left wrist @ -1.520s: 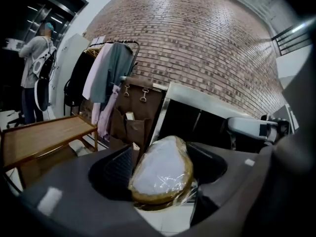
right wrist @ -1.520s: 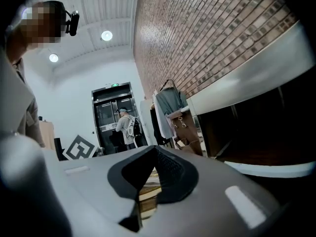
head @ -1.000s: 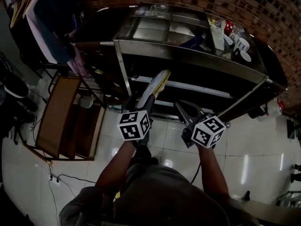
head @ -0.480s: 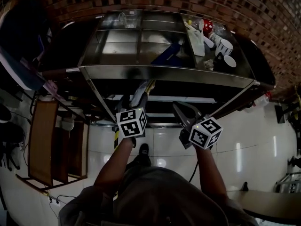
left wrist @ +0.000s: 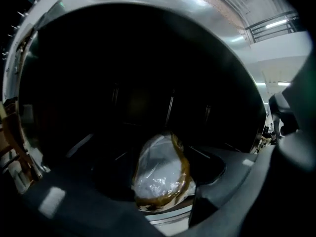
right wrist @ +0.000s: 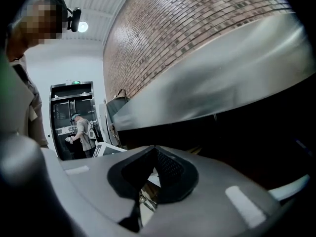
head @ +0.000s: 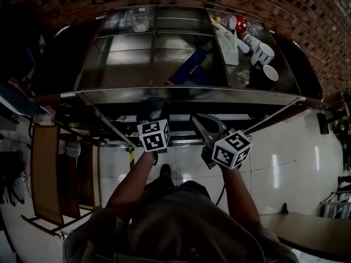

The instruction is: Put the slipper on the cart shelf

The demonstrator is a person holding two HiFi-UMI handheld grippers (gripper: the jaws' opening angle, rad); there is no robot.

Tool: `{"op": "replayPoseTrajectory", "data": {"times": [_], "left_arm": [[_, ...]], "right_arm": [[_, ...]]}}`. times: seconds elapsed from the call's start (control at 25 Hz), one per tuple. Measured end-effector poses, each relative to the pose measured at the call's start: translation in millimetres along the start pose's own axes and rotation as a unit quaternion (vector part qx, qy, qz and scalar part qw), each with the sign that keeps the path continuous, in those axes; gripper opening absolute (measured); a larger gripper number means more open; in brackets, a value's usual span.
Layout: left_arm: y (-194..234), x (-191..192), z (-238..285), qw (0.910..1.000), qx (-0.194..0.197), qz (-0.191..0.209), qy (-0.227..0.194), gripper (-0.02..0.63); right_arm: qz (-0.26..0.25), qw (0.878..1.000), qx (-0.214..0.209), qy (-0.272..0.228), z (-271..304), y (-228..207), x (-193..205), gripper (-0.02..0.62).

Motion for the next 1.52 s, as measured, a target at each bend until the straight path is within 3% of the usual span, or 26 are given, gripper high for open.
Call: {"op": "replayPoseTrajectory", "data": {"times": [0.48,0.8,0.96,1.2,1.44,1.52], "left_arm": [[-15,22,51,0.9952,-0.035,0.058,0.071,0.287],[-16,34,65,0.9898,-0.018,0.074,0.12,0.285],[-15,33,64,0.989,-0.004,0.062,0.134,0.29],[-16,22,52,0.9934,0.007,0.044,0.105,0.356],[-27,6,24,0.9962,0.0,0.047,0.073,0.352],[-36,1,9,0.9967,-0.003,0.05,0.064,0.315]], "right_arm": [[0.003,1.0,-0.008,0.011,-17,-25,1,-0.002],[0.014,1.0,-0.007,0.02,-34,-32,8,-0.002],[0.015,1.0,-0.013,0.02,-35,-32,9,-0.002],[0.01,0.999,-0.028,0.015,-35,-29,6,-0.002],[0.008,0.999,-0.045,0.007,-43,-30,5,-0.002],[0.008,0.999,-0.052,0.003,-49,-32,5,-0.002]]}}
Point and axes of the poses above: the fingertips, and each gripper's own axes: z forward along the fingers, y to its left, x out of its underside, the point moved 9 cm from there along -z, backward along the fingers, and after that the axes turned 6 degrees about x, right-handed, at the moved point
